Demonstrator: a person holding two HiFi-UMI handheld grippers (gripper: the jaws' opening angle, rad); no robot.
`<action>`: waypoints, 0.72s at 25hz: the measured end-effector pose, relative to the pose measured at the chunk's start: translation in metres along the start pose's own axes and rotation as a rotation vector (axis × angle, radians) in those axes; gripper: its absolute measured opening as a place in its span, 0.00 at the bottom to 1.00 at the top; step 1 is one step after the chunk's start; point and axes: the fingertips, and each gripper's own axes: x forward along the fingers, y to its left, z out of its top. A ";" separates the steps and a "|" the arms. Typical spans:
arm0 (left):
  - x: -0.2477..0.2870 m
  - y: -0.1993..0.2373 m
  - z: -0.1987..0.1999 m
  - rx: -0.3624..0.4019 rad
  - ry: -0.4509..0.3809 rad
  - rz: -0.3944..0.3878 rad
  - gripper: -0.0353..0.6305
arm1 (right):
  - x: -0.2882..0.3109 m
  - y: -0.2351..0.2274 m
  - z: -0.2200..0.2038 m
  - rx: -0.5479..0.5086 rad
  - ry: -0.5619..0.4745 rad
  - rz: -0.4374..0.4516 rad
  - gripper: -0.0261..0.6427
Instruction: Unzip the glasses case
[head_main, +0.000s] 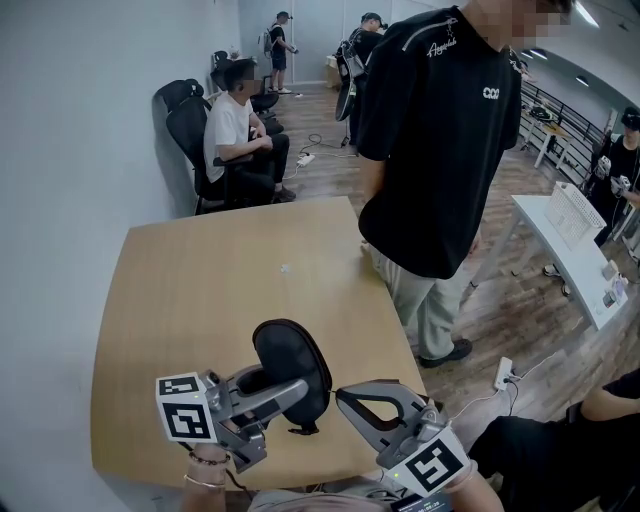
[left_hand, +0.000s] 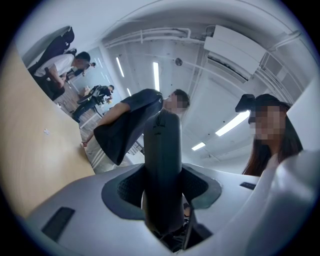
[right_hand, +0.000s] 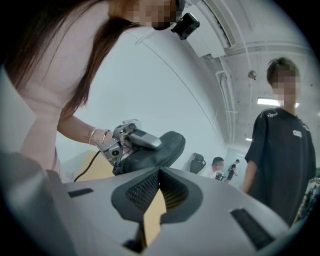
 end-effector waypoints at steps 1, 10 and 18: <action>0.000 0.000 -0.001 -0.003 0.004 0.000 0.35 | 0.000 0.000 0.000 0.000 0.000 -0.001 0.06; 0.004 0.003 -0.005 -0.015 0.037 0.007 0.35 | 0.000 -0.005 -0.002 0.002 -0.001 -0.005 0.06; 0.008 0.004 -0.012 -0.032 0.077 0.009 0.35 | -0.001 -0.011 -0.002 0.008 -0.001 -0.021 0.06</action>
